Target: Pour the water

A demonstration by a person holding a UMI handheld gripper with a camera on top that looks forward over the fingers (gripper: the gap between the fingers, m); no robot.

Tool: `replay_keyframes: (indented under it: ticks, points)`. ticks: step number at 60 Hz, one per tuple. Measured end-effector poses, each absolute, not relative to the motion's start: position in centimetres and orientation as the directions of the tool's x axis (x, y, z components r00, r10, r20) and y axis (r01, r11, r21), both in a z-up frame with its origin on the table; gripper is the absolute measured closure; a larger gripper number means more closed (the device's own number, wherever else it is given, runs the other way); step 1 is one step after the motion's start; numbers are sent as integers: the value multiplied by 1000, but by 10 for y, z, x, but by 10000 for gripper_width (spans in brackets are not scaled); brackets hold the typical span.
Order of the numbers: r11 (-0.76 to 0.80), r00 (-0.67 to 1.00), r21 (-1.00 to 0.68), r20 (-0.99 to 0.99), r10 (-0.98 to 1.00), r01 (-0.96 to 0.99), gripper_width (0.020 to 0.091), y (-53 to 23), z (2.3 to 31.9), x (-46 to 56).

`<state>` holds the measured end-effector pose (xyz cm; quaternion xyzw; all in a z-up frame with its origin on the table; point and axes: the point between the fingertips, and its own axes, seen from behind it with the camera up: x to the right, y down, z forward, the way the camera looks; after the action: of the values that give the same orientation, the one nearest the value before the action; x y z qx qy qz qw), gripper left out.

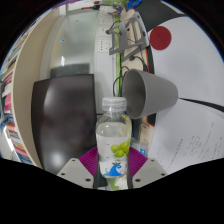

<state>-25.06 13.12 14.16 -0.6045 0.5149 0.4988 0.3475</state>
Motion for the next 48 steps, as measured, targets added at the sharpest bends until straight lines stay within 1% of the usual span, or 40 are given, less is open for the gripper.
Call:
replay_keyframes:
  ticks: [7,13,18,22,25,28,33,36,38,41,44,45,46,48]
  points:
    - [-186,-129,182,-955,-267,-966,716,135,150,-240]
    - [-187,-160,216,-949,-273,-958,716,137,151,-240]
    - [-216,-123,194,-946,-301,-957,715,135,148,-245]
    - [-237,-60,133,-954,-295,-962,716,130,160,-242]
    - [-246,11,57,-964,-266,-968,716,127,178,-235]
    - [-261,122,-61,-967,-224,-963,714,124,192,-222]
    - [-292,403,-337,-892,-204,-895,715,118,218,-196]
    - [-295,574,-513,-798,-182,-806,715,114,226,-172]
    - [-305,678,-614,-711,-188,-728,714,113,237,-156]
    - [-298,800,-743,-569,-189,-599,712,114,246,-129]
    - [-283,881,-836,-431,-192,-471,702,115,253,-103]
    - [-258,901,-865,-390,-190,-429,702,116,249,-92]
    - [-267,915,-879,-349,-203,-395,702,116,253,-84]
    - [-267,936,-905,-278,-218,-331,702,116,252,-68]
